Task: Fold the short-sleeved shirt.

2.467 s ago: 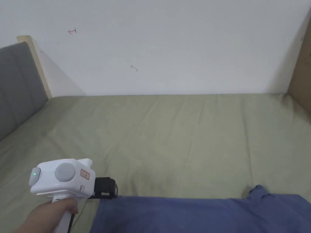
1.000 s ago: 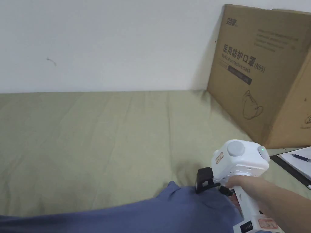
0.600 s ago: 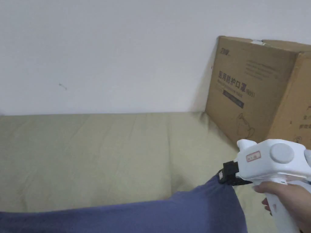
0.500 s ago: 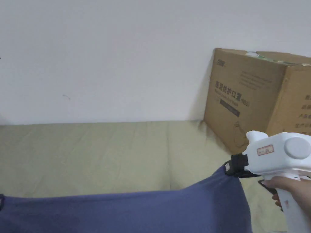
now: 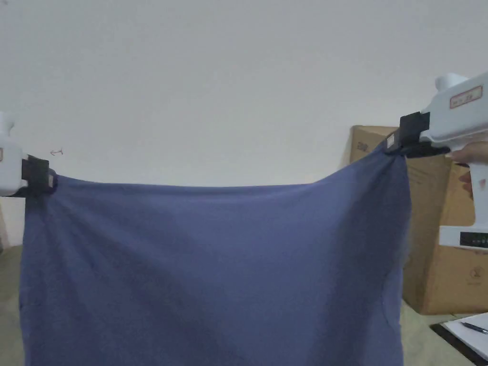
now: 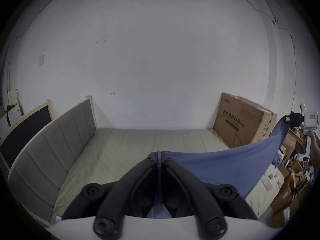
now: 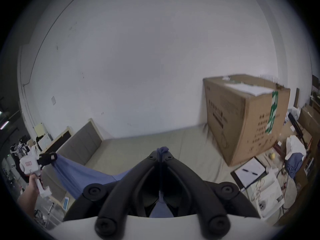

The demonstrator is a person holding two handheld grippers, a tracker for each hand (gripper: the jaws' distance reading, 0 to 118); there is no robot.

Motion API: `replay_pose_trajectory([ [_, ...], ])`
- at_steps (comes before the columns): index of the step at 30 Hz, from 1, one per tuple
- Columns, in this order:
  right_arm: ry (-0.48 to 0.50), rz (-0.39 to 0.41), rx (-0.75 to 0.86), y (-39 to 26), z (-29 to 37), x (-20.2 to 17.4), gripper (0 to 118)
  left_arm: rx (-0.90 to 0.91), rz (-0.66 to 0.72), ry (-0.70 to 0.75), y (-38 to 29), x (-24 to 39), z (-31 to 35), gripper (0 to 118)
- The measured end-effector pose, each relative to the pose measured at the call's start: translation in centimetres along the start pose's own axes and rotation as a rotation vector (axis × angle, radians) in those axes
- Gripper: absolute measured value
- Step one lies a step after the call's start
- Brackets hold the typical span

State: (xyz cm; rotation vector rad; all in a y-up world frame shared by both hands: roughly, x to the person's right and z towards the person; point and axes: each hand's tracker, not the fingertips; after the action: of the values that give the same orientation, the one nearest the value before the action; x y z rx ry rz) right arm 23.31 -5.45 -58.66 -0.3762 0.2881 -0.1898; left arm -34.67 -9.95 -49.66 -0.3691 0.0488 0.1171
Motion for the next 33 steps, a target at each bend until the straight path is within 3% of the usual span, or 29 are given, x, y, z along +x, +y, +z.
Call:
replay_pose_trajectory([
  [3, 0.003, -0.043, 0.043, 3.7, -2.8, -0.5, 1, 0.027, 0.004, 0.029, 3.3, -0.3, -2.0, 1],
  [11, -0.034, -0.054, 0.236, 13.2, -8.8, -4.3, 1, 0.175, 0.051, 0.094, 11.8, -1.1, -7.7, 1],
  [17, -0.101, 0.08, 0.405, 16.4, -10.6, -6.3, 1, 0.333, -0.001, 0.115, 15.1, -0.9, -10.4, 1],
  [20, -0.114, 0.099, 0.482, 15.8, -11.3, -6.5, 1, 0.436, -0.043, 0.134, 14.3, 0.1, -11.0, 1],
  [23, -0.151, 0.158, 0.533, 12.6, -11.9, -6.5, 1, 0.472, -0.096, 0.156, 11.9, 0.4, -12.5, 1],
  [27, -0.183, 0.225, 0.465, 5.5, -15.4, -4.2, 1, 0.44, -0.084, 0.157, 5.5, 0.4, -15.1, 2],
  [29, -0.112, 0.183, 0.346, -0.6, -16.8, -2.2, 1, 0.319, -0.016, 0.083, 0.8, -0.3, -16.5, 2],
  [33, -0.08, 0.109, 0.078, -14.6, -17.4, 1.2, 1, 0.123, 0.031, 0.027, -11.6, -0.3, -17.2, 2],
])
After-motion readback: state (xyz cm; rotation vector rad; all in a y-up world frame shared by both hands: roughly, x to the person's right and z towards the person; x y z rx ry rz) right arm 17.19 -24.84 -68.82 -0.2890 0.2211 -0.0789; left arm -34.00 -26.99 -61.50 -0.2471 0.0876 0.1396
